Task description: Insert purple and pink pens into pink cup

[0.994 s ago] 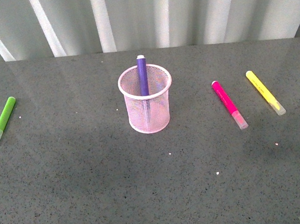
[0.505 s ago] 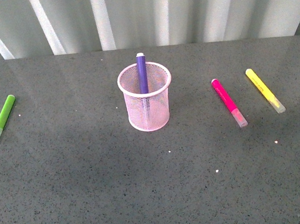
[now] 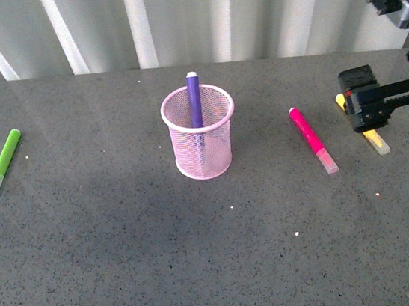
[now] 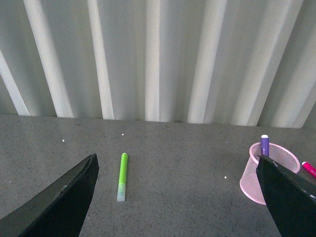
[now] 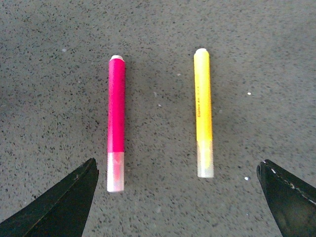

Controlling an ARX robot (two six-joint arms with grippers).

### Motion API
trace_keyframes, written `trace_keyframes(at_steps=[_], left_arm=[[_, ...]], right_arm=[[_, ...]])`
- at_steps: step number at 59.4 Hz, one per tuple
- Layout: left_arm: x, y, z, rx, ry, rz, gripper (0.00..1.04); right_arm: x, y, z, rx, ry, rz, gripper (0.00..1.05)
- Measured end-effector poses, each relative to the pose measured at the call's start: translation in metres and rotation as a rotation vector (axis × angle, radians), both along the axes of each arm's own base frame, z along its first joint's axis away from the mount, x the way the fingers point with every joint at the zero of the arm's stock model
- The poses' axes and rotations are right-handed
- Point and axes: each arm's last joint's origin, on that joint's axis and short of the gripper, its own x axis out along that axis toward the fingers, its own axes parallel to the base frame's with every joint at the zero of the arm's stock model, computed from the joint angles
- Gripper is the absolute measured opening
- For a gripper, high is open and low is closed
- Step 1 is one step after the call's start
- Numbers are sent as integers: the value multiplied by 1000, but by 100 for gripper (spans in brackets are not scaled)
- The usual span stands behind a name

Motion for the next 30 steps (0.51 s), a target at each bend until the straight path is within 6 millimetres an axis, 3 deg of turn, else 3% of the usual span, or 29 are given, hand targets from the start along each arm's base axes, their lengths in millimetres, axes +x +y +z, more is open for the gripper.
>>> trace_keyframes(at_steps=[16,30], left_arm=[[0,0,0,0,0,0,98],[0,0,0,0,0,0,98]], right_arm=[[42,20,-20,13,34,-4,98],[66,28,-34,7,72,-19,98]])
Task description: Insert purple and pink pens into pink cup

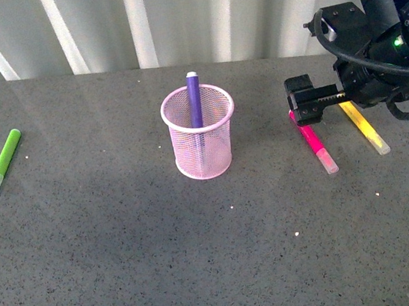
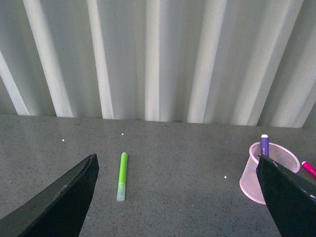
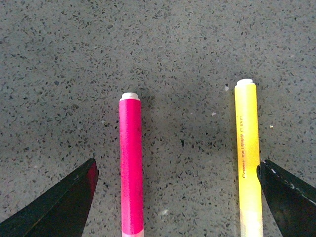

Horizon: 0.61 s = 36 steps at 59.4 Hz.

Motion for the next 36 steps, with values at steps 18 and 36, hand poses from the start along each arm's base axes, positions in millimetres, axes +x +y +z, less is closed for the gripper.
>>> trace_keyframes(at_steps=[18,36], left_arm=[[0,0,0,0,0,0,98],[0,0,0,0,0,0,98]], right_arm=[[19,14,-13,-8,16,2,98],[26,32,-26,5,46,3,98]])
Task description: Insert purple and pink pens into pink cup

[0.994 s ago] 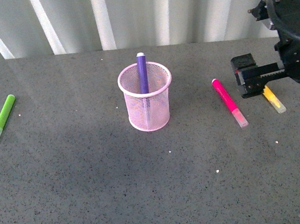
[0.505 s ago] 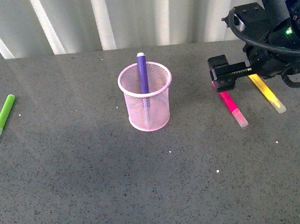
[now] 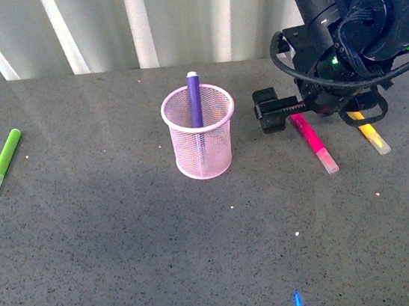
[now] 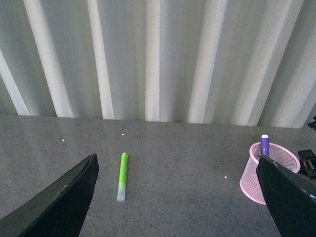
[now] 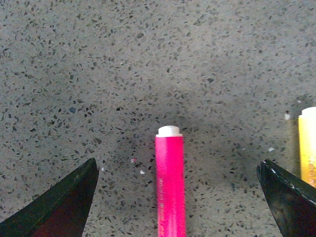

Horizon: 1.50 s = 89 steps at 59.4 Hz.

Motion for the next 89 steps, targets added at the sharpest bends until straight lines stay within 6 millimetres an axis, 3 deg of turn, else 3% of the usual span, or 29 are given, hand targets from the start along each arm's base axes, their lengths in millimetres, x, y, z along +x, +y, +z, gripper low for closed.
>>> trace_keyframes(at_steps=[35,66,81,89], left_arm=[[0,0,0,0,0,0,98],[0,0,0,0,0,0,98],[0,0,0,0,0,0,98],[0,0,0,0,0,0,98]], right_arm=[[10,0,-9,53,25,-74,97],[-1,-1,-14,102,18,-70,15],[-11,-10,-13,232,-115,-74,12],[-17,-11,13,348,-364,-70,12]])
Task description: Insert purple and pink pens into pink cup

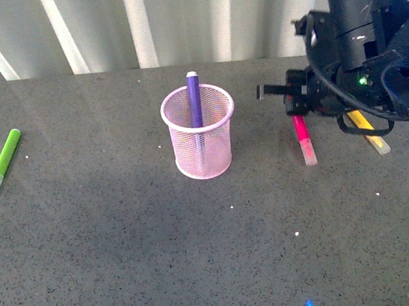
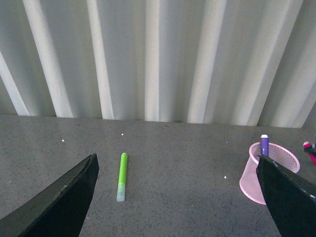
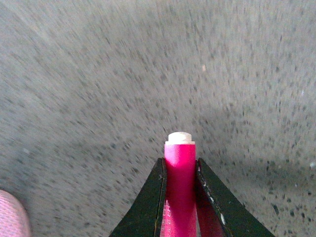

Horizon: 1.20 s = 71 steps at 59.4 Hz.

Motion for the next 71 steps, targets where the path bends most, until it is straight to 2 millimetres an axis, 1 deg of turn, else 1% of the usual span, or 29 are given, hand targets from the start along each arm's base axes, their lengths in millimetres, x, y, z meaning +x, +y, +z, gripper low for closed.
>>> trace_keyframes(at_steps=[8,13,19,24,29,37,44,49,63,71], left_arm=[[0,0,0,0,0,0,98],[0,0,0,0,0,0,98],[0,0,0,0,0,0,98],[0,0,0,0,0,0,98],[0,0,0,0,0,0,98],[0,0,0,0,0,0,98],[0,0,0,0,0,0,98],[0,0,0,0,0,0,98],[0,0,0,0,0,0,98],[0,0,0,0,0,0,98]], right_arm=[[-5,8,37,52,-217,29,12],[-15,18,58,59,-367,66,12],[-31,36,76,55,-507,153,12],[-46,53,83,31,-619,218,12],[-58,68,85,4,-717,269,12],[-66,86,79,-39,-747,337,12],[-62,94,64,-63,-728,355,12],[-58,97,59,-67,-727,351,12],[-43,106,56,-68,-744,328,12],[-42,112,54,-61,-742,340,12]])
